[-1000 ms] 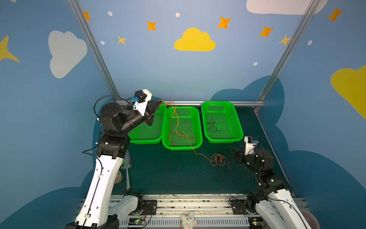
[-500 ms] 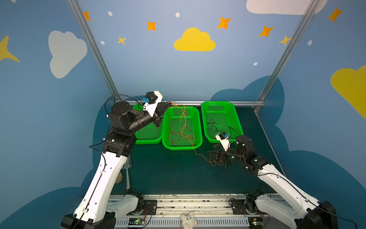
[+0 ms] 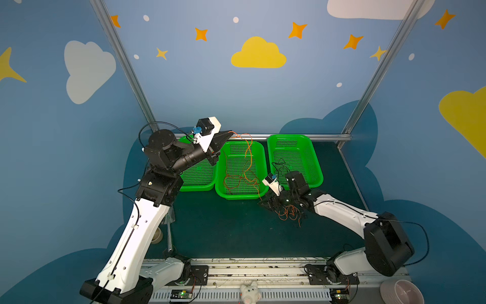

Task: Untangle and sort cables by color
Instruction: Untie the cable.

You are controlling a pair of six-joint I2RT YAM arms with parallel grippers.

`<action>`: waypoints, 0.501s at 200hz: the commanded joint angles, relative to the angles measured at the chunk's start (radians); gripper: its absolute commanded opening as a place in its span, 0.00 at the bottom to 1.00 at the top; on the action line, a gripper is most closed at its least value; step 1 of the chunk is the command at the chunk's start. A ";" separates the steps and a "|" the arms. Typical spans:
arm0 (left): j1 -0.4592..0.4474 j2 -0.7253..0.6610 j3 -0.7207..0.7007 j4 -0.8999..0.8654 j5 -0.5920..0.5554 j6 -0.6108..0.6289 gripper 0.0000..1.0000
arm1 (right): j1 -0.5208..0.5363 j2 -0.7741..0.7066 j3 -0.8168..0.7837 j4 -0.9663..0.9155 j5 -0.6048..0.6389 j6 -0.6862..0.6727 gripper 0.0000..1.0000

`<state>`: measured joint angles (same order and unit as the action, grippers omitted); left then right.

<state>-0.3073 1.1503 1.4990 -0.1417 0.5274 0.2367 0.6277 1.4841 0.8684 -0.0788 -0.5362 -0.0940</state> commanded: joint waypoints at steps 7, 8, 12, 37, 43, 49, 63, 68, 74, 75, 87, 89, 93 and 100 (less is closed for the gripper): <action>-0.007 0.012 0.028 -0.011 -0.017 0.016 0.03 | 0.027 0.063 0.083 -0.005 -0.006 -0.015 0.50; -0.007 0.011 0.028 -0.011 -0.018 0.016 0.03 | 0.027 0.064 0.086 -0.006 -0.004 -0.015 0.48; -0.007 0.010 0.028 -0.013 -0.021 0.018 0.03 | 0.027 0.065 0.096 -0.014 0.002 -0.014 0.41; -0.007 -0.006 0.006 -0.019 -0.053 0.021 0.03 | 0.023 0.014 0.159 -0.096 0.075 0.023 0.00; -0.007 -0.012 -0.002 -0.022 -0.060 0.019 0.03 | 0.021 -0.009 0.178 -0.116 0.082 0.034 0.00; -0.006 -0.020 -0.014 -0.025 -0.065 0.017 0.03 | 0.019 -0.033 0.196 -0.130 0.089 0.044 0.00; -0.006 -0.039 -0.053 -0.019 -0.078 0.006 0.03 | 0.014 -0.087 0.229 -0.133 0.091 0.047 0.00; -0.005 -0.047 -0.071 -0.013 -0.081 -0.002 0.03 | 0.011 -0.105 0.238 -0.127 0.099 0.061 0.00; -0.006 -0.055 -0.094 -0.004 -0.084 -0.010 0.03 | 0.010 -0.129 0.245 -0.115 0.109 0.079 0.00; -0.006 -0.057 -0.098 -0.002 -0.085 -0.010 0.03 | 0.009 -0.133 0.246 -0.112 0.111 0.082 0.00; -0.006 -0.076 -0.148 0.017 -0.093 -0.032 0.03 | 0.001 -0.175 0.247 -0.067 0.102 0.093 0.00; -0.006 -0.080 -0.157 0.021 -0.094 -0.036 0.03 | -0.001 -0.179 0.247 -0.059 0.100 0.096 0.00; -0.007 -0.086 -0.174 0.028 -0.099 -0.042 0.03 | -0.004 -0.191 0.245 -0.041 0.099 0.101 0.00; -0.007 -0.095 -0.204 0.043 -0.105 -0.061 0.03 | -0.012 -0.207 0.243 -0.014 0.092 0.108 0.00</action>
<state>-0.3107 1.0851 1.3682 -0.1383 0.4538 0.2276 0.6346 1.3388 1.0931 -0.1627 -0.4477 -0.0288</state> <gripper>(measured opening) 0.048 0.047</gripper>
